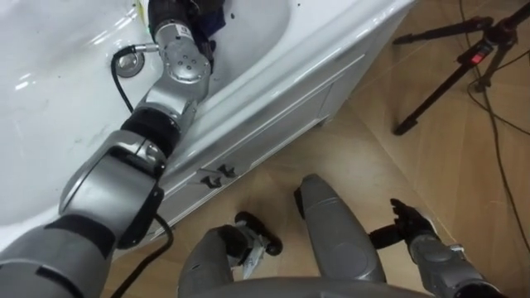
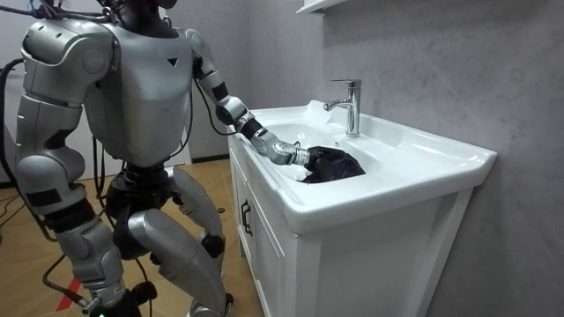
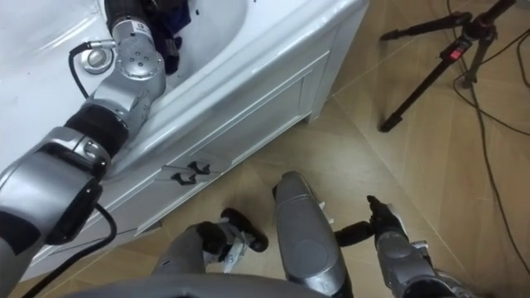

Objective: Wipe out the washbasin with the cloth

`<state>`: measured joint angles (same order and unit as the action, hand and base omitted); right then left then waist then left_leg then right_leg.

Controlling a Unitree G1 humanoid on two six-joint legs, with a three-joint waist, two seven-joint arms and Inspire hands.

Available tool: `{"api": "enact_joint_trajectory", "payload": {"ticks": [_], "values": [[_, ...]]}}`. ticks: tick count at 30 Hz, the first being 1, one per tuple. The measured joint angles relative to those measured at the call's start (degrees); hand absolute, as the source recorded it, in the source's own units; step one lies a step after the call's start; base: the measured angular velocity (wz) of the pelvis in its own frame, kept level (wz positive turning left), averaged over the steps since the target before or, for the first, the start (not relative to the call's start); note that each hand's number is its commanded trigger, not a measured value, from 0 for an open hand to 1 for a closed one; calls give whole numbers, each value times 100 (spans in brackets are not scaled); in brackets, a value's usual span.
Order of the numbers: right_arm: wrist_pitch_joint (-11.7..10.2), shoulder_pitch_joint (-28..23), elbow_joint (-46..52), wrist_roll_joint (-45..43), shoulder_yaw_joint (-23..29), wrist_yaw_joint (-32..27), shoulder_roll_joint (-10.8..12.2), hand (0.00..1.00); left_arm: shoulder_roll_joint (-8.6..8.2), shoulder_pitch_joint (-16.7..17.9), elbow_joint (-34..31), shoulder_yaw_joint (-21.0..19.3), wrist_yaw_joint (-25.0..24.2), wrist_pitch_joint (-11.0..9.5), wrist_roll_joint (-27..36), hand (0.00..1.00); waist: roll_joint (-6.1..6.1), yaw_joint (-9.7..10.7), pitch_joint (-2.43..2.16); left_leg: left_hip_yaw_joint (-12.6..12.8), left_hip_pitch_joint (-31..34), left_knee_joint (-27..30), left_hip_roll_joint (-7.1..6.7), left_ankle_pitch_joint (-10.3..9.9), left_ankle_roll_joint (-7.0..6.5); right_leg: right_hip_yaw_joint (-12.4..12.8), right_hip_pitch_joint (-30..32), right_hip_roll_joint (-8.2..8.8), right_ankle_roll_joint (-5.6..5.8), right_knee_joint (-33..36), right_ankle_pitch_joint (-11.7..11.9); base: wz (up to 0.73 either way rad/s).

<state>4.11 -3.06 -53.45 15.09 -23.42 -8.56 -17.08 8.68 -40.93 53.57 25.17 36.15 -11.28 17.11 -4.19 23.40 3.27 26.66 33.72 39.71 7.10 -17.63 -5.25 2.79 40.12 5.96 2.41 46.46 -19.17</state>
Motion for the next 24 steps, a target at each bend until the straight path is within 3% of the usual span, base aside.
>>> {"api": "enact_joint_trajectory", "payload": {"ticks": [6,11,17,20,24], "values": [[177,-3,-44,13,58,4,-110,0,112,387,294,53,-443,-150,-573,100,0,-94,-4,18,-373,-42,13,-65,75,-9,-362,-47,-60,-52,-57,-7],[177,83,-546,597,328,473,-119,0,388,798,419,37,-946,-186,-1784,100,-20,-345,-17,-25,-605,-121,8,-65,192,-2,-588,-102,-106,-77,-94,-2],[168,99,-1279,1003,992,1136,-122,0,641,1177,492,-274,-1408,-183,-2913,100,-84,-427,-54,-194,-818,-200,15,-34,297,-163,-936,-129,-165,-215,-153,10],[169,53,-1422,1040,1134,1305,-241,0,828,1409,500,-372,-1677,-172,-3166,100,-108,-585,-84,-164,-984,-313,14,4,308,-200,-1098,-118,-217,-291,-120,-6],[148,144,-1656,1008,1239,1509,-289,0,1108,1553,518,-589,-1892,-114,-3370,100,-114,-672,-89,-243,-995,-309,9,30,332,-292,-1182,-101,-257,-295,-144,11]]}}
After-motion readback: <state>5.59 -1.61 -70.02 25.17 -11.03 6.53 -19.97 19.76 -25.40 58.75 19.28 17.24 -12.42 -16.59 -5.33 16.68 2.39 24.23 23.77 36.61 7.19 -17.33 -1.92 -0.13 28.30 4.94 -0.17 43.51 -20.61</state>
